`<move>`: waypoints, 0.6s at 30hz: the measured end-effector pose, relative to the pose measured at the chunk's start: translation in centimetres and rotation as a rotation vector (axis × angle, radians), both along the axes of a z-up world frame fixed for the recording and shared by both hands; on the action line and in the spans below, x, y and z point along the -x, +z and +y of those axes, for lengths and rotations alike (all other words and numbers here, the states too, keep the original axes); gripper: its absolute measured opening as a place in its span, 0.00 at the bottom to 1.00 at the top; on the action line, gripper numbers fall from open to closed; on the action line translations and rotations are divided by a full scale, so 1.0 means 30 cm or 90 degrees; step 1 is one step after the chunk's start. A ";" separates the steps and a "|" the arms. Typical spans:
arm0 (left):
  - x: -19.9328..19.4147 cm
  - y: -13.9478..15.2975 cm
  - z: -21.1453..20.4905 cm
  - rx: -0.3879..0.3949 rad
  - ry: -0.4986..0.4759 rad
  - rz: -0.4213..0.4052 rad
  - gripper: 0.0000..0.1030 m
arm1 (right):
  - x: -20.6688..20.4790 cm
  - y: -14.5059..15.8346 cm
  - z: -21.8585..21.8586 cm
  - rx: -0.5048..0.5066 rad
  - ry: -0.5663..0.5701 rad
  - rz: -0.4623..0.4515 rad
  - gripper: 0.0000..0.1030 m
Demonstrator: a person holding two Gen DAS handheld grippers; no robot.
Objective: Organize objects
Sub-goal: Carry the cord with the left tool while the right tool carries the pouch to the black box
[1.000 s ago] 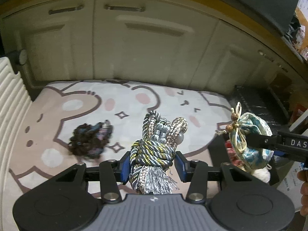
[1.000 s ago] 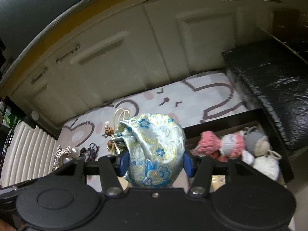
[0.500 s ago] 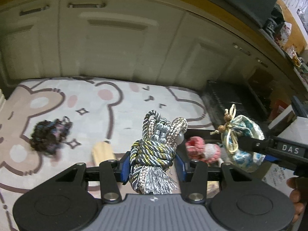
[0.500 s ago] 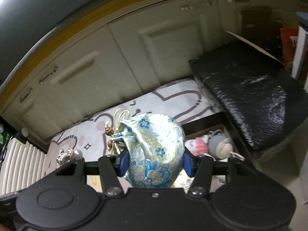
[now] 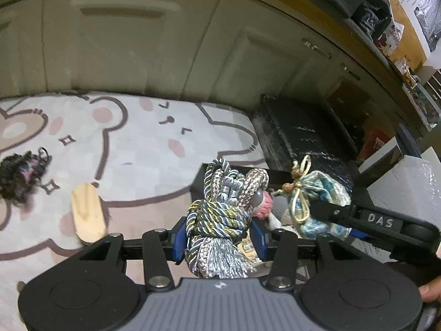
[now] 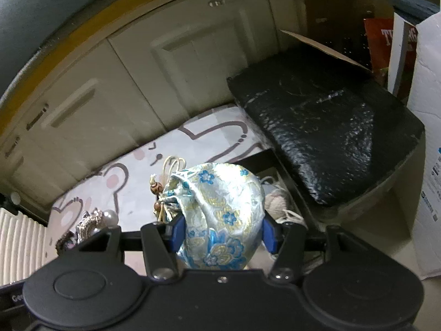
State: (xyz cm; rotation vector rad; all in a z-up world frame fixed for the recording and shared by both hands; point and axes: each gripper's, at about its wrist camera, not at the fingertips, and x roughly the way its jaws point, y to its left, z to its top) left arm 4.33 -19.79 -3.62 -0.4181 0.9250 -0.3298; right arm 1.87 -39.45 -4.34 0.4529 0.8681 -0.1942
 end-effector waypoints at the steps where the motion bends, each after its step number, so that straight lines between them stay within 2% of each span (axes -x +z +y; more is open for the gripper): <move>1: -0.003 -0.006 -0.009 0.006 0.001 0.005 0.47 | -0.002 -0.009 -0.001 0.004 0.004 0.006 0.54; 8: -0.022 -0.024 -0.029 0.040 0.019 0.021 0.47 | -0.053 -0.100 0.053 0.068 0.071 0.072 0.54; 18: -0.064 -0.048 0.017 0.075 0.058 0.039 0.47 | -0.156 -0.238 0.242 0.175 0.242 0.166 0.53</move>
